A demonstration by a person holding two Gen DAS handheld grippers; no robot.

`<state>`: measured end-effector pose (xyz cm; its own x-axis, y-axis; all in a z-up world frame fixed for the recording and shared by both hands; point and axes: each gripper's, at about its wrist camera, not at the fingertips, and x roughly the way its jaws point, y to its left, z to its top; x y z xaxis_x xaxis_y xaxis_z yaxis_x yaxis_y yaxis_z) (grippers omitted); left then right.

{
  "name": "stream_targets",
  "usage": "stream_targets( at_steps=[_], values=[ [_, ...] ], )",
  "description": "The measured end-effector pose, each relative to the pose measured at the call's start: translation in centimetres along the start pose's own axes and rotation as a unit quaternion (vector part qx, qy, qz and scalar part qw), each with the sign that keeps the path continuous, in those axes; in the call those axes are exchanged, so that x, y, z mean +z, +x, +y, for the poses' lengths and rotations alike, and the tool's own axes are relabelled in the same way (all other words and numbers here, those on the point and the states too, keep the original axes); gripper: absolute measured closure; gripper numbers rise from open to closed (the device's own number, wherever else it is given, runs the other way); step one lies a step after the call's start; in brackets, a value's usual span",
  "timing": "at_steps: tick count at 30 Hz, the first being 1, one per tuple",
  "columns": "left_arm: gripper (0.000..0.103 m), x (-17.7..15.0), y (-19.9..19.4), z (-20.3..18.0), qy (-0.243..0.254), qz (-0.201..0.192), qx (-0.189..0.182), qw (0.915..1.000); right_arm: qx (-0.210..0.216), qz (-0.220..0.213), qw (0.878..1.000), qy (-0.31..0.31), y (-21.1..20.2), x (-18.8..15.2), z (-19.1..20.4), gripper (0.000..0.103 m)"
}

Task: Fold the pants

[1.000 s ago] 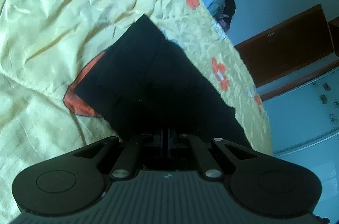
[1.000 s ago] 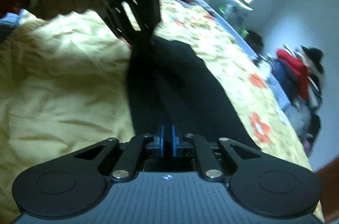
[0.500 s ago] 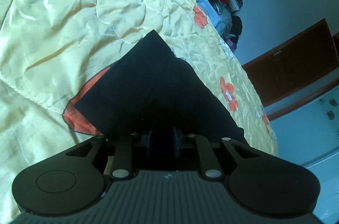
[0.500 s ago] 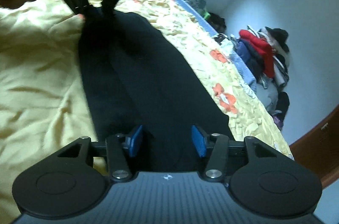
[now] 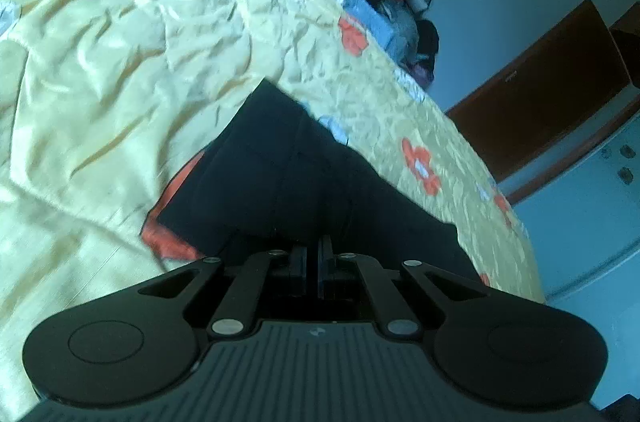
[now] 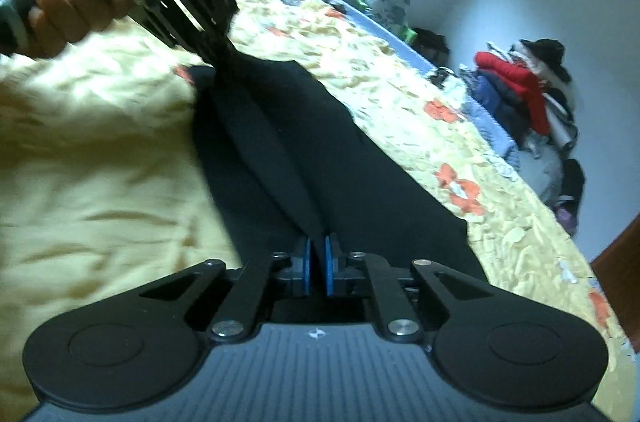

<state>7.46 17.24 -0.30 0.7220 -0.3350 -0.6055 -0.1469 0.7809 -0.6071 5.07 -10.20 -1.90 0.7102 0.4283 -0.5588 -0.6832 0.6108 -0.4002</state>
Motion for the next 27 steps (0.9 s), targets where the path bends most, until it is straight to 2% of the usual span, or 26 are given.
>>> stream_targets(
  at_steps=[6, 8, 9, 11, 14, 16, 18, 20, 21, 22, 24, 26, 27],
  values=[
    [0.098, -0.5, 0.8, 1.3, -0.010, 0.027, 0.022, 0.9993, 0.043, 0.022, 0.999, -0.005, -0.2, -0.2, 1.4, 0.096],
    [0.089, -0.5, 1.1, 1.1, 0.000, 0.032, 0.033, 0.9989, 0.046, 0.034, 0.998, 0.016, 0.6, -0.5, 1.3, 0.096],
    [0.078, -0.5, 1.2, 1.1, 0.001, 0.034, 0.039, 0.9986, 0.050, 0.032, 0.998, 0.029, 0.7, -0.8, 1.0, 0.095],
    [0.078, -0.4, 0.9, 1.0, 0.002, 0.036, 0.043, 0.9984, 0.060, 0.023, 0.997, 0.052, 0.1, -0.9, 0.6, 0.091],
    [0.067, -0.3, -0.4, 0.3, 0.020, 0.026, 0.068, 0.9971, 0.085, -0.010, 0.993, 0.085, -2.0, -1.2, -0.6, 0.089],
    [0.062, -0.4, -1.4, -0.4, 0.042, 0.008, 0.099, 0.9941, 0.071, -0.033, 0.988, 0.130, -3.4, -1.9, -2.0, 0.088],
    [0.062, -0.8, -2.4, -1.4, 0.068, -0.019, 0.126, 0.9895, 0.024, -0.039, 0.984, 0.174, -4.1, -3.3, -3.6, 0.086],
    [0.062, -1.1, -3.0, -2.9, 0.099, -0.042, 0.142, 0.9840, -0.022, -0.020, 0.974, 0.225, -4.0, -4.9, -5.1, 0.068],
    [0.061, -1.4, -3.1, -4.1, 0.121, -0.050, 0.141, 0.9814, -0.027, -0.009, 0.968, 0.249, -3.9, -5.7, -5.7, 0.043],
    [0.058, -1.6, -3.0, -5.2, 0.142, -0.054, 0.135, 0.9791, -0.019, 0.011, 0.962, 0.272, -3.6, -6.7, -6.3, 0.021],
    [0.054, -2.6, -2.2, -7.8, 0.190, -0.054, 0.118, 0.9732, 0.012, 0.034, 0.958, 0.286, -3.6, -8.3, -6.2, 0.022],
    [0.051, -3.7, -1.0, -10.1, 0.231, -0.039, 0.089, 0.9681, 0.022, 0.013, 0.956, 0.293, -5.1, -9.1, -6.2, 0.022],
    [0.050, -4.4, -0.3, -11.2, 0.251, -0.028, 0.069, 0.9651, 0.025, 0.001, 0.950, 0.312, -6.1, -9.7, -6.5, 0.022]
  ],
)
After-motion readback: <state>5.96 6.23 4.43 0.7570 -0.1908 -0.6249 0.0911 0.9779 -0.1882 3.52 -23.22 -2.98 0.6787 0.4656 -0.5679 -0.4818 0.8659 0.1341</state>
